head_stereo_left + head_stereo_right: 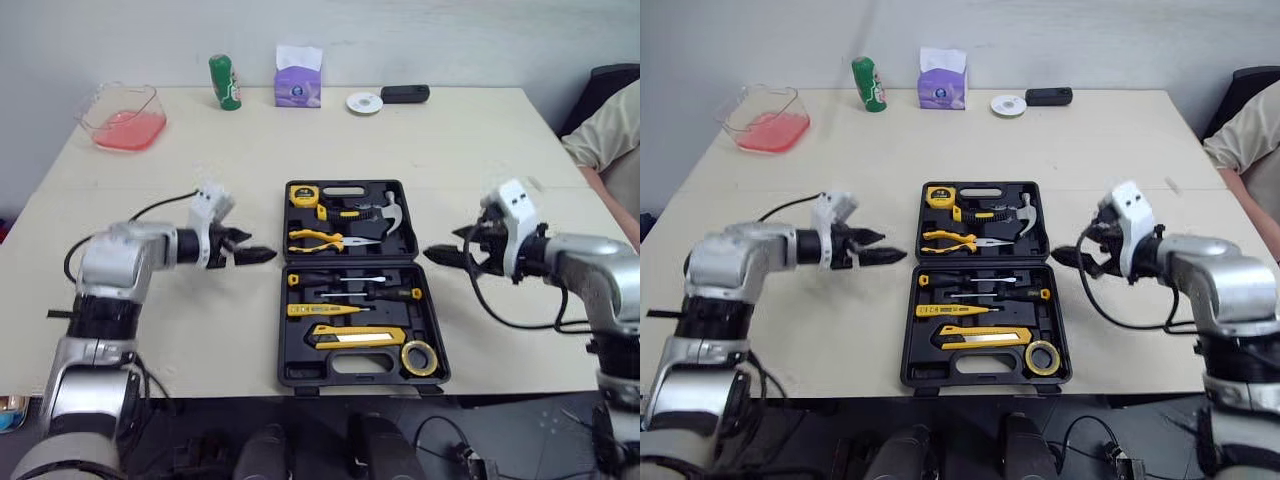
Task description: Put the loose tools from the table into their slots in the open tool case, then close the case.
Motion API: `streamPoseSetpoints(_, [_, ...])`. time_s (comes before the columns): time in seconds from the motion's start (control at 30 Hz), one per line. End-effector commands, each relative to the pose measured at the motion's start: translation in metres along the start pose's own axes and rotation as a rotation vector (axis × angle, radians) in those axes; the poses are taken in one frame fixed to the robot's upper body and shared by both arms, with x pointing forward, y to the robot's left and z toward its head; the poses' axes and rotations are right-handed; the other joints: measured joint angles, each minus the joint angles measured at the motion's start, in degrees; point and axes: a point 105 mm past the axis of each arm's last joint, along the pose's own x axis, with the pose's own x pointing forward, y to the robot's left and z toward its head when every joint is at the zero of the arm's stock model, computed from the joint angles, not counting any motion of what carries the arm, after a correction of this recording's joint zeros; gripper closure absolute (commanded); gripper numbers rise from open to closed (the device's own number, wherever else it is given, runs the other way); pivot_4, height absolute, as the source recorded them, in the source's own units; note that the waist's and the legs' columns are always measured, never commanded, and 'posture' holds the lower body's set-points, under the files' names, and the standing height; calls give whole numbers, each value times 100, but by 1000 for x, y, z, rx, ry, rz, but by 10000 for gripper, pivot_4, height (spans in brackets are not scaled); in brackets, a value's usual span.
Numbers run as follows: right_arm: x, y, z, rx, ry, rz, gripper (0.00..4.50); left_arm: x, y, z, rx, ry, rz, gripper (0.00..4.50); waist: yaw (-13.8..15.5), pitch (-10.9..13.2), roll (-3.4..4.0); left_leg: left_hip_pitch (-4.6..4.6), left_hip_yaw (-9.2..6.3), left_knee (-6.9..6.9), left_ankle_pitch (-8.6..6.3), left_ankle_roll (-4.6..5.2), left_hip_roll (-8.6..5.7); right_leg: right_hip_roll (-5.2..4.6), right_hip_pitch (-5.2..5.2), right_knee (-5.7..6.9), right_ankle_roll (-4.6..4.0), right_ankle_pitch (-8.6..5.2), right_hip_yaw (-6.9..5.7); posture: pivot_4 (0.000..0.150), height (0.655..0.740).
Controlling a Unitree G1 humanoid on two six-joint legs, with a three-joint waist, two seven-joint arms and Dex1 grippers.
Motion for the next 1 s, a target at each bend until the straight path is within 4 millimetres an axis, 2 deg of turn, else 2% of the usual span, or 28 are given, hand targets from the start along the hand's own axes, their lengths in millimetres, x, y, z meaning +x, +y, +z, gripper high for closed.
streamPoseSetpoints(0.03, [5, -9, 9, 100, 4, -70, 635, 5, 2, 2, -106, 13, 27, 0, -11, 0, 0, -1, 0, -1, 0, 0, 0, 0, -1, -1, 0, 0, 0, 1500, 7400])
streamPoseSetpoints(0.2, [25, -11, 12, 160, 41, -111, 635, 18, 2, -5, -142, 66, 43, 0, -44, 0, 0, -10, 16, -6, 2, -5, 0, 2, -22, 2, 0, 0, 5, 1500, 7400])
streamPoseSetpoints(0.47, [51, -9, 5, 134, 99, -116, 635, 35, 4, -9, -169, 75, 65, 0, -45, 0, 0, -10, 27, -4, 5, -9, -3, 3, -30, 12, 0, 0, 1, 1500, 7400])
streamPoseSetpoints(0.63, [58, -13, -2, 113, 126, -135, 635, 38, 6, -13, -166, 87, 80, 0, -49, 0, 0, -5, 33, -4, 5, -10, -2, 3, -30, 17, 0, 0, -2, 1500, 7400])
streamPoseSetpoints(0.7, [59, -15, -3, 101, 129, -141, 0, 39, 5, -16, -162, 98, 83, 5643, -50, 0, 0, -4, 33, -4, 5, -10, -2, 3, -30, 18, 0, 0, -3, 1500, 7400])
streamPoseSetpoints(0.8, [63, -15, -7, 84, 145, -145, 9543, 45, 2, -26, -107, 137, 87, 18822, -60, 0, 0, -4, 35, -6, 5, -11, -2, 4, -30, 16, 0, 0, -3, 1500, 7400])
streamPoseSetpoints(0.93, [65, -11, -14, 62, 173, -128, 30002, 51, -5, -32, -106, 147, 74, 37343, -27, -12, 11, 6, 37, -5, 4, -12, -3, 3, -23, 17, 0, 0, -4, 1500, 7400])
streamPoseSetpoints(1.0, [65, -9, -15, 56, 179, -117, 40980, 54, -7, -34, -107, 148, 73, 41804, -15, -20, 8, 10, 33, -2, 4, -12, -3, 1, -15, 19, 0, 0, -3, 1500, 7400])
